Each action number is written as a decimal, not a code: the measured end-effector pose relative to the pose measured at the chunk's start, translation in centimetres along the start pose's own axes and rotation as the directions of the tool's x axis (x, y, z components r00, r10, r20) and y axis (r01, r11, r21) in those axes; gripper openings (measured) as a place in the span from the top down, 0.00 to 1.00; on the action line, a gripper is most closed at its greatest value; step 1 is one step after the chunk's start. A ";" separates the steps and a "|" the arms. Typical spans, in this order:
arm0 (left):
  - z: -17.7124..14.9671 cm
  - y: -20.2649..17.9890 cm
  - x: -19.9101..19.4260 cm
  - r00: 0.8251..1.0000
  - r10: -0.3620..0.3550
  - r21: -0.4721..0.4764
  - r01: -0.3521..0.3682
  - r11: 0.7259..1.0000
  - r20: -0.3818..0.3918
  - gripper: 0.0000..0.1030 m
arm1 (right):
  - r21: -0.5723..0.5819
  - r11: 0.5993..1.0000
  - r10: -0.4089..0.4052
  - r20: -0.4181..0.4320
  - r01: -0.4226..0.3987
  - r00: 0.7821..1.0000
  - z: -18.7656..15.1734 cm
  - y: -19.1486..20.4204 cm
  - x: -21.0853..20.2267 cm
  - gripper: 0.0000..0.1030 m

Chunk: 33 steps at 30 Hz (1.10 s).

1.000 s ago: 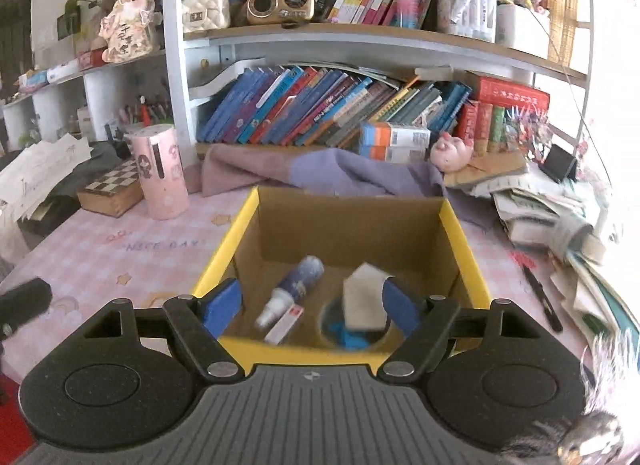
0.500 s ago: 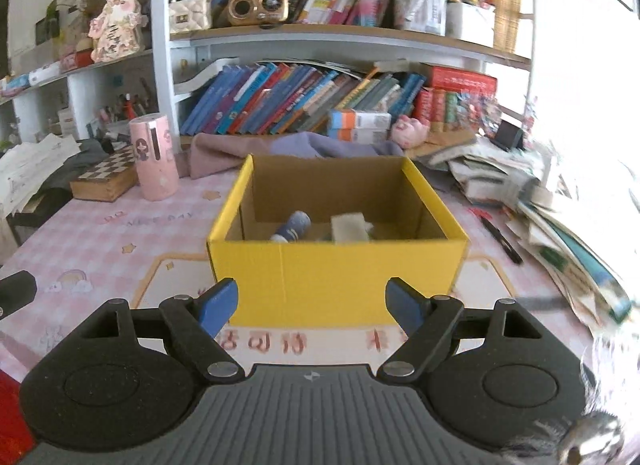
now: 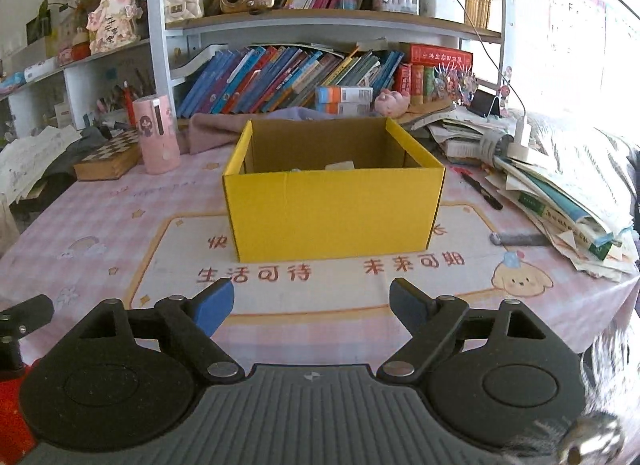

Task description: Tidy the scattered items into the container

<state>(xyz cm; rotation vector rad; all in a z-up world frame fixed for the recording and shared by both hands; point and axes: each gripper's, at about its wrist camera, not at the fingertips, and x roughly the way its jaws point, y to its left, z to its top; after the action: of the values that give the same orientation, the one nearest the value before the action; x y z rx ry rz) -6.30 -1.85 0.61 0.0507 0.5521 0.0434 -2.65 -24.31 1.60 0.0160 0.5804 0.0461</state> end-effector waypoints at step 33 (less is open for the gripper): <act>-0.9 -1.3 -1.3 0.999 -0.032 -0.018 0.031 0.999 -0.037 0.00 | -0.019 0.998 0.055 -0.047 -0.056 0.997 -1.6 0.4 -2.2 0.02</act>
<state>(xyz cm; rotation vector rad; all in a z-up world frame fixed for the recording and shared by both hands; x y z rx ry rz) -7.89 -3.20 0.46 0.0237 0.5895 0.0184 -5.34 -23.99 1.50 0.0111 0.6258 0.1071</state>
